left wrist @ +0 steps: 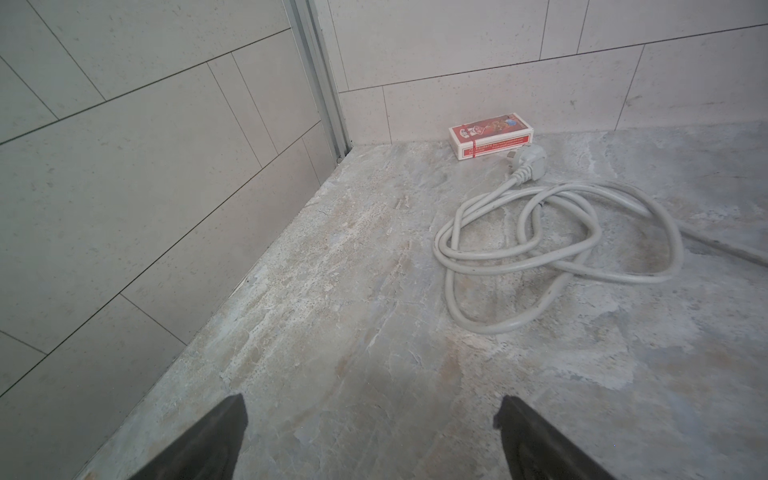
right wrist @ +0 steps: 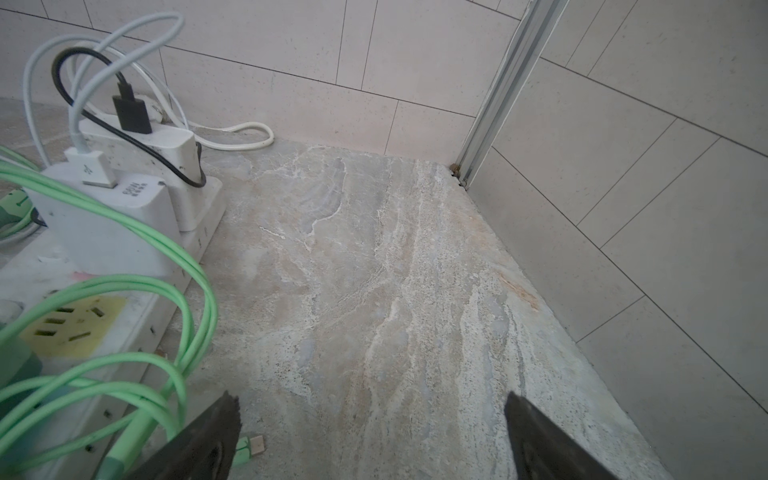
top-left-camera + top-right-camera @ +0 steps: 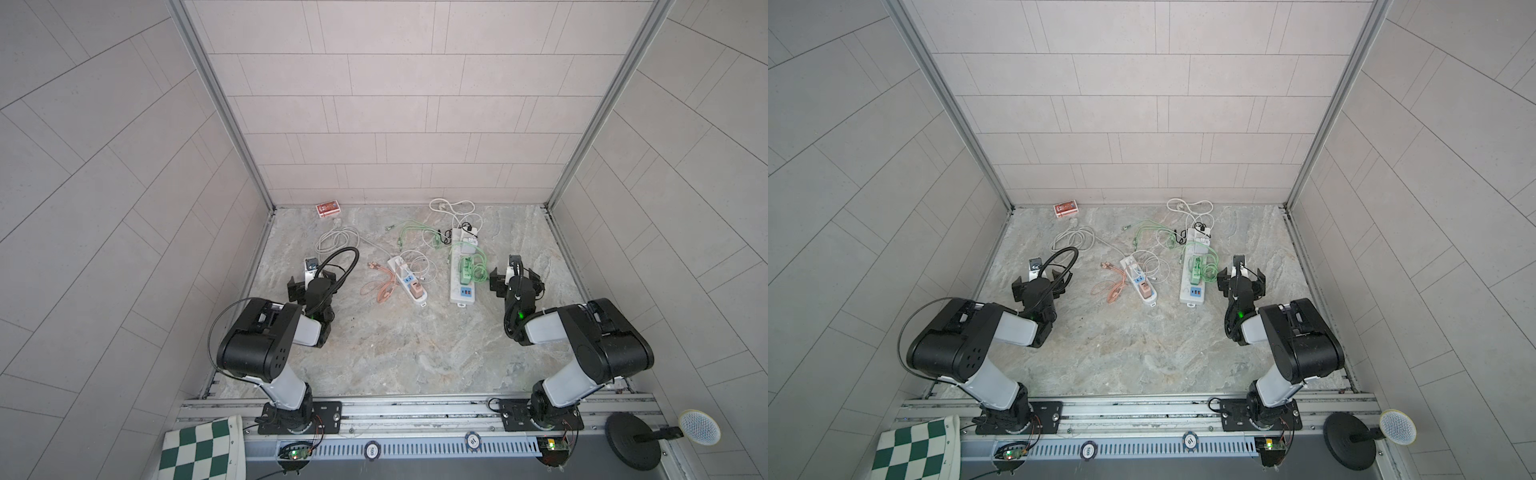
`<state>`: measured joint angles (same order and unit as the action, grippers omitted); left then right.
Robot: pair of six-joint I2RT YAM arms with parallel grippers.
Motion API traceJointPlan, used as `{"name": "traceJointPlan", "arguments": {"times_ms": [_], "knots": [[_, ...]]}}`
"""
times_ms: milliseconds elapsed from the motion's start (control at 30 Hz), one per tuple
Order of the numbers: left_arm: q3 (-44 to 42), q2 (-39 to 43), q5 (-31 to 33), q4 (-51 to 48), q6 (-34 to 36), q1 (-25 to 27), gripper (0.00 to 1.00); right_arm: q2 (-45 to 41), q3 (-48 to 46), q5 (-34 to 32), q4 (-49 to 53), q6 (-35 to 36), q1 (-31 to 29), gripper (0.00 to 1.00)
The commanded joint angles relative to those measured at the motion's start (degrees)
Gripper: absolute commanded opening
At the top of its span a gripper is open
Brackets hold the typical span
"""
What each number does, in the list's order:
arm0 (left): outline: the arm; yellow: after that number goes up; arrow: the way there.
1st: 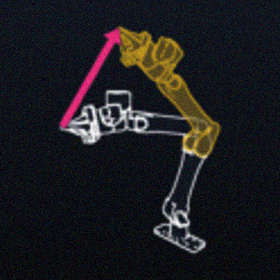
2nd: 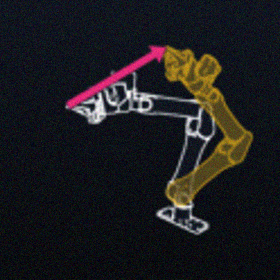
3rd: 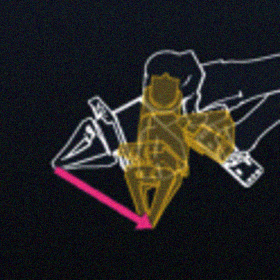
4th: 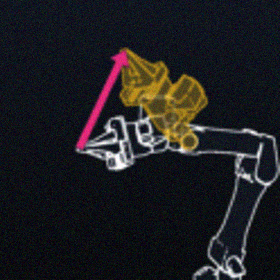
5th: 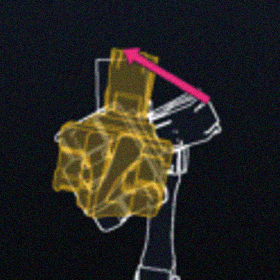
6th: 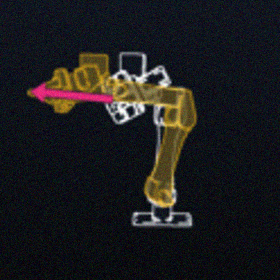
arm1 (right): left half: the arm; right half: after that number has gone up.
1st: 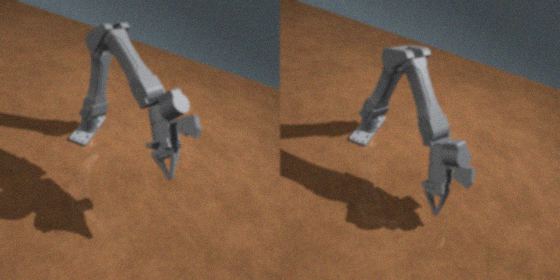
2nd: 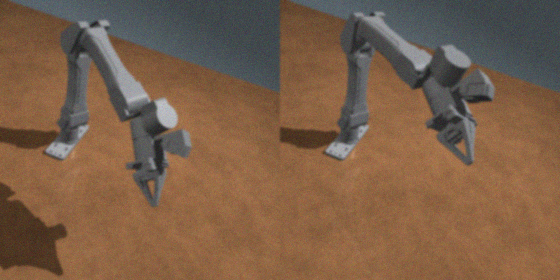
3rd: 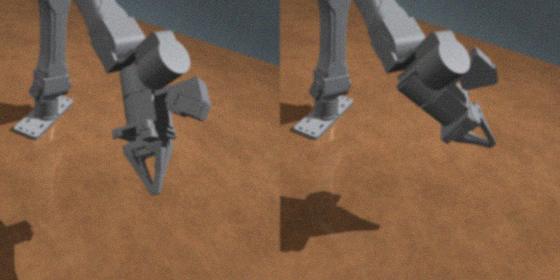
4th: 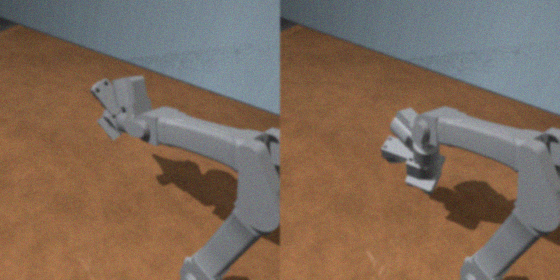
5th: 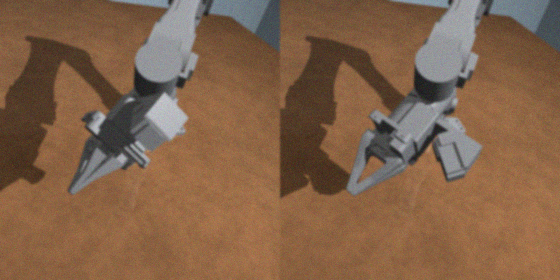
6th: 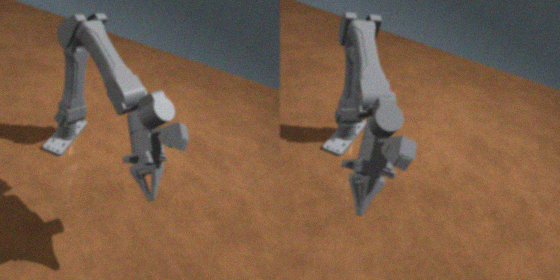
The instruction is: Insert the plug
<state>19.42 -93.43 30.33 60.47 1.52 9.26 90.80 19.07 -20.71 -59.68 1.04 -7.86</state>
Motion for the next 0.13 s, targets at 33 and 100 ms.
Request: {"name": "traceJointPlan", "arguments": {"times_ms": [33,100], "knots": [[1.6,1.2,-1.9,-1.9,-1.6,-1.5,1.0,-0.5,-0.1,0.1,0.5,-0.3,0.1,0.99],[1.5,1.5,-2.0,-2.1,-1.7,-1.5,1.0,-0.5,-0.1,0.1,0.5,-0.3,0.1,0.99]]}}
